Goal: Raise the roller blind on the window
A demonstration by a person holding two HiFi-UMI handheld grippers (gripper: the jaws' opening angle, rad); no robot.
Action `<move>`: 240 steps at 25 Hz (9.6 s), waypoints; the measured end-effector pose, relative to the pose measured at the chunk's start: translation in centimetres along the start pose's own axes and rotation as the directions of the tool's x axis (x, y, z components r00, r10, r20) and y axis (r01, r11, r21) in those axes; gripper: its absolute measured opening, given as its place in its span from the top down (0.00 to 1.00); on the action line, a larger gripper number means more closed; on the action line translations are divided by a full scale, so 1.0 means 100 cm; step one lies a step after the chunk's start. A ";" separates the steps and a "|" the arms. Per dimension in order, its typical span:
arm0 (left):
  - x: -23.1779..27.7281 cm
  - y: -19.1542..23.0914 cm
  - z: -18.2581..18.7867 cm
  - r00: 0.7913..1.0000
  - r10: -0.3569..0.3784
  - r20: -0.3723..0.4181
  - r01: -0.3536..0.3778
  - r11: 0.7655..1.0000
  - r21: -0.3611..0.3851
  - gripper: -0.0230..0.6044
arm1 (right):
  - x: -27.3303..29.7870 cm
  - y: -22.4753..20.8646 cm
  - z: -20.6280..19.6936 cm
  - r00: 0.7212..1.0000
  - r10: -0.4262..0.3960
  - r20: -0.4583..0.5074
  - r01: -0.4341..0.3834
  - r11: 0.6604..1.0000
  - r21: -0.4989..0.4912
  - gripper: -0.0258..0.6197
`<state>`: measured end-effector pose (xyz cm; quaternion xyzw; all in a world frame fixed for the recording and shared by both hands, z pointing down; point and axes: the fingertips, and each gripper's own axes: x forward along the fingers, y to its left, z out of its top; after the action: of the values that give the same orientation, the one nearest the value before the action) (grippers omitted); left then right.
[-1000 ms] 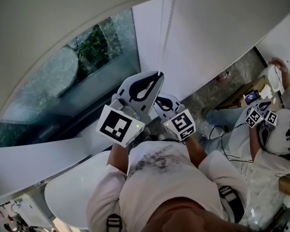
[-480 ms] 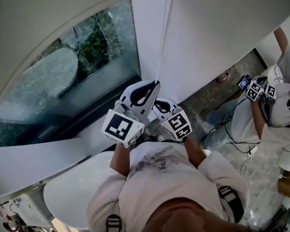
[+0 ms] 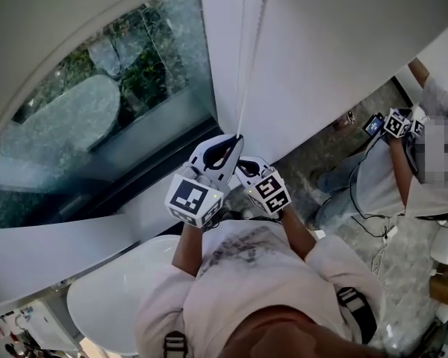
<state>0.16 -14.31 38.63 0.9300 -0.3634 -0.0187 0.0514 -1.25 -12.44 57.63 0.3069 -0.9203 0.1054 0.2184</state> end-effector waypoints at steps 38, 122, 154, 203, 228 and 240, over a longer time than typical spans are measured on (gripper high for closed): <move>-0.018 0.005 -0.139 0.981 0.032 -0.194 -0.053 0.993 -0.106 0.95 | 0.041 0.016 -0.129 0.960 0.039 -0.277 -0.031 0.999 0.032 0.86; -0.022 0.024 -0.259 0.938 0.058 -0.341 -0.136 0.968 -0.210 0.95 | -0.066 0.003 0.170 0.943 -0.075 0.325 0.097 0.994 -0.053 0.87; -0.043 0.007 0.037 0.997 -0.001 0.074 0.000 1.000 0.019 0.86 | -0.068 -0.001 0.164 0.931 -0.058 0.361 0.089 0.993 -0.071 0.87; -0.003 0.016 0.000 0.998 0.055 -0.006 -0.055 0.998 -0.015 0.94 | -0.019 0.000 0.074 0.988 -0.049 0.146 0.054 0.998 -0.026 0.87; -0.009 0.018 -0.022 0.997 0.074 -0.022 -0.074 0.997 -0.034 0.94 | -0.010 0.011 0.051 0.995 -0.026 0.095 0.030 0.999 -0.045 0.86; -0.016 0.020 -0.017 0.996 0.089 0.003 -0.089 0.996 -0.008 0.94 | -0.023 0.013 0.070 0.988 -0.064 0.143 0.082 0.989 -0.123 0.85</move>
<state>-2.21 -14.58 40.51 0.9127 -0.4045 -0.0194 0.0549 -2.75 -12.51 50.26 0.3323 -0.9262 0.0162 0.1773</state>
